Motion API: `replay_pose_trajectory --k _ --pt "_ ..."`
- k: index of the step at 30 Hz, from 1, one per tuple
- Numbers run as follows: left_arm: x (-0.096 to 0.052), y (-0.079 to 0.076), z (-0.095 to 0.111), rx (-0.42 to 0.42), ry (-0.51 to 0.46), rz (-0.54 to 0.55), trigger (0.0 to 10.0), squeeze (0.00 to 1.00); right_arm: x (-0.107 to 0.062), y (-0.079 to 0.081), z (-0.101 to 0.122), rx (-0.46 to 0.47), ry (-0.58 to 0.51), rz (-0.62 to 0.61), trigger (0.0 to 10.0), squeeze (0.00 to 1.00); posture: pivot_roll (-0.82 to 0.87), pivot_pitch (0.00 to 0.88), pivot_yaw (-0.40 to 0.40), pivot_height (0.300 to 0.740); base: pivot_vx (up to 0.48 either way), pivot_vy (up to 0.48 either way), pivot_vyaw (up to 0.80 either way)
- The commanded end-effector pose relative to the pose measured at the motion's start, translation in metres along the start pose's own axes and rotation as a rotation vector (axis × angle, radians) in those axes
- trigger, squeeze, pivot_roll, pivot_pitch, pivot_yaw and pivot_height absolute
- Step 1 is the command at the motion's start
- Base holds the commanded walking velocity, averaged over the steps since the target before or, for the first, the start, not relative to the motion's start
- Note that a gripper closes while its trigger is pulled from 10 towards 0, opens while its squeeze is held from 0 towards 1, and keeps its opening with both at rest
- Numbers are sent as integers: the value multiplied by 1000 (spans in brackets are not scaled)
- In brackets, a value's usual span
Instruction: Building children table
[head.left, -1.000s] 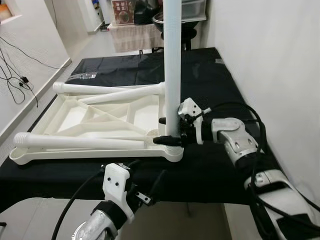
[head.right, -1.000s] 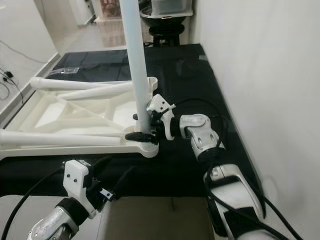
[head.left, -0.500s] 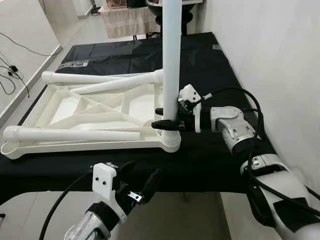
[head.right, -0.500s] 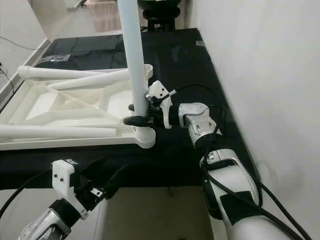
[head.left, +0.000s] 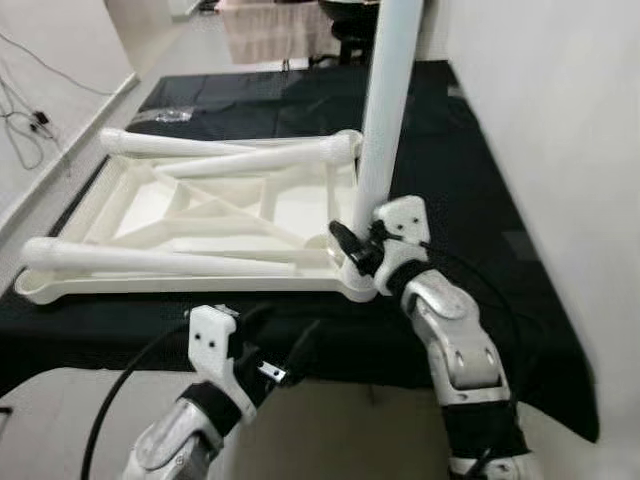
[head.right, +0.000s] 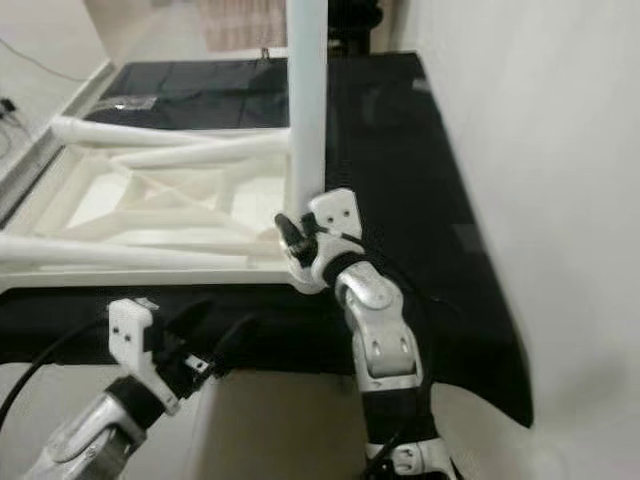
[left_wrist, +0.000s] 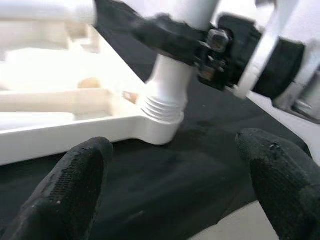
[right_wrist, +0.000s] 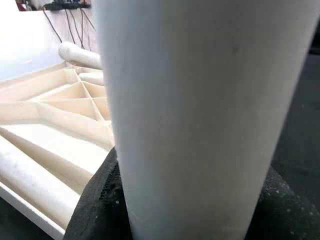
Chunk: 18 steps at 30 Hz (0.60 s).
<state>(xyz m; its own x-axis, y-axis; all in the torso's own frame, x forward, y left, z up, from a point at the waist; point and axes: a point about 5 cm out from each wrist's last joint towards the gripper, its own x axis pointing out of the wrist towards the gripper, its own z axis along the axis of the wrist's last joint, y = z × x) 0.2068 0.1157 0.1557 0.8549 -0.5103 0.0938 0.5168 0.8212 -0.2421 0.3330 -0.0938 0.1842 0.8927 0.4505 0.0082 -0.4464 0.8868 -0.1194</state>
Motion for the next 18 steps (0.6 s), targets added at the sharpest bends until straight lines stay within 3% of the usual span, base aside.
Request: replay_pose_trajectory --k 1,4,5,6,7,8,9,11,12,13,15,16,17,18 --pt "-2 3 -7 6 47 24 10000 0 -5 -10 -36 37 162 -69 0 0 -64 147 41 740 0 0 0" --pt "-2 4 -7 7 48 28 10000 0 -4 -8 -34 39 162 -51 0 0 -64 147 41 740 0 0 0" --pt "-2 5 -7 6 48 28 10000 0 -3 -6 -32 49 157 -32 1882 0 -64 147 41 740 0 0 0" --pt "-2 5 -7 6 48 28 10000 0 -3 -6 -32 49 157 -32 1882 0 -64 147 41 740 0 0 0" --pt "0 5 -7 4 49 16 10000 0 -2 1 -23 67 132 27 10000 612 -72 130 42 740 0 0 0" --pt "2 4 -7 3 51 -1 10000 0 2 10 -13 86 98 173 10000 1000 -72 127 44 740 0 0 0" --pt "2 4 -7 3 51 -1 10000 0 2 10 -13 86 98 173 10000 1000 -72 127 44 740 0 0 0" --pt "6 3 -8 4 57 -27 10000 0 6 14 7 66 16 376 10000 1000 -70 116 49 740 0 0 0" --pt "6 3 -8 4 57 -27 10000 0 6 14 7 66 16 376 10000 1000 -70 116 49 740 0 0 0" --pt "6 3 -9 4 60 -31 10000 0 9 10 14 82 -3 472 10000 937 -72 111 53 740 0 0 0" --pt "7 4 -9 3 61 -33 10000 0 10 6 18 96 -14 522 10000 937 -72 111 53 740 0 0 0" --pt "7 4 -10 2 62 -35 10000 0 12 0 20 55 -16 575 10000 0 -63 103 56 740 0 0 0" --pt "7 4 -10 2 62 -35 10000 0 12 0 20 55 -16 575 10000 0 -63 103 56 740 0 0 0" --pt "7 4 -10 -1 61 -34 10000 0 14 -7 14 -23 16 722 10000 0 -53 102 55 740 0 0 0"
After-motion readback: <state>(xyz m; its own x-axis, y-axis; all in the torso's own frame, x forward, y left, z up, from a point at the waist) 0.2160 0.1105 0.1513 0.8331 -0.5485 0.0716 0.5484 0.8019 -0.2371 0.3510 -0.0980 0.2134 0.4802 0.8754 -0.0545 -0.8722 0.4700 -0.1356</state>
